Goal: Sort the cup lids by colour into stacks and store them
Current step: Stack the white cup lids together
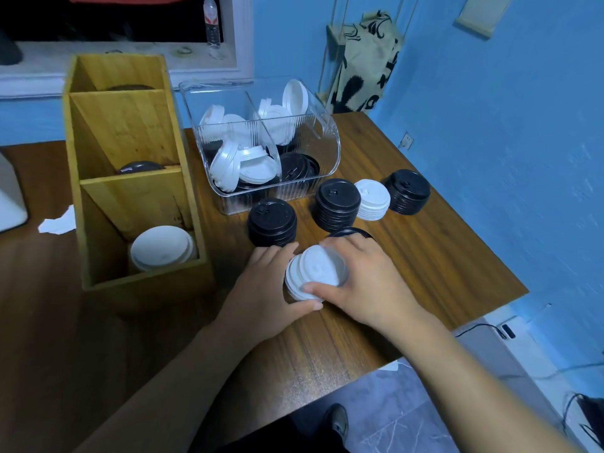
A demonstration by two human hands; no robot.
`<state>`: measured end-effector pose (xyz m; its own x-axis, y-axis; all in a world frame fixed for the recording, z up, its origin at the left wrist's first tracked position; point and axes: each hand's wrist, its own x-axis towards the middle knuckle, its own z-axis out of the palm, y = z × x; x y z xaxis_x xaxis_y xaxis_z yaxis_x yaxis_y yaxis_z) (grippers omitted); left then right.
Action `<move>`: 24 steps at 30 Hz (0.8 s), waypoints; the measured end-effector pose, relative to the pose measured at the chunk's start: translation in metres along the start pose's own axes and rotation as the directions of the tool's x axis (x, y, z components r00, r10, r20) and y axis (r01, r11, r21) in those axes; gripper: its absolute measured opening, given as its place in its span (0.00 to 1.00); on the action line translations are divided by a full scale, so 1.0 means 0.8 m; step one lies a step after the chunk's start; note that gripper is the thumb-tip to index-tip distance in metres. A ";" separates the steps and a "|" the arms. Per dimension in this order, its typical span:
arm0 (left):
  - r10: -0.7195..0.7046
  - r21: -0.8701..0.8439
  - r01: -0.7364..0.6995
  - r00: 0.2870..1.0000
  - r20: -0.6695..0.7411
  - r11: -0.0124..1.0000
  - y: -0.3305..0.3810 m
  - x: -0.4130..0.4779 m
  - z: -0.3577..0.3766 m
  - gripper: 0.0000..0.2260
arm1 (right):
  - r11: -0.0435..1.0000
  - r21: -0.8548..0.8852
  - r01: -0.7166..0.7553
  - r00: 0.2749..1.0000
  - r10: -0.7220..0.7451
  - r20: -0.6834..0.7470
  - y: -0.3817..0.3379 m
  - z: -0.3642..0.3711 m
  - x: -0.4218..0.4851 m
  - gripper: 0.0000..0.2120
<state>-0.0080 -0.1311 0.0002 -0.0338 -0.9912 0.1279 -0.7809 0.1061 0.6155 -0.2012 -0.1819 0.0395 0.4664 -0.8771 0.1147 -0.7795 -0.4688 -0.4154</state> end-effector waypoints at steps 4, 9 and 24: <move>0.006 -0.018 -0.007 1.000 -0.004 1.000 -0.002 0.000 0.001 0.47 | 1.000 -0.021 -0.016 0.999 0.017 0.049 -0.009 0.009 0.007 0.37; 0.023 -0.019 -0.024 0.999 -0.027 1.000 -0.004 0.000 0.004 0.44 | 1.000 -0.016 -0.022 0.993 0.024 0.117 -0.018 0.005 0.005 0.33; 0.054 -0.047 -0.055 0.998 -0.032 0.997 -0.001 -0.002 0.000 0.31 | 0.972 -0.221 0.083 0.967 -0.025 0.252 -0.028 -0.008 0.024 0.33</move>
<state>-0.0075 -0.1293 -0.0007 -0.0554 -0.9810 0.1858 -0.7480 0.1640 0.6432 -0.1777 -0.1886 0.0570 0.5763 -0.8104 -0.1056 -0.8111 -0.5515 -0.1948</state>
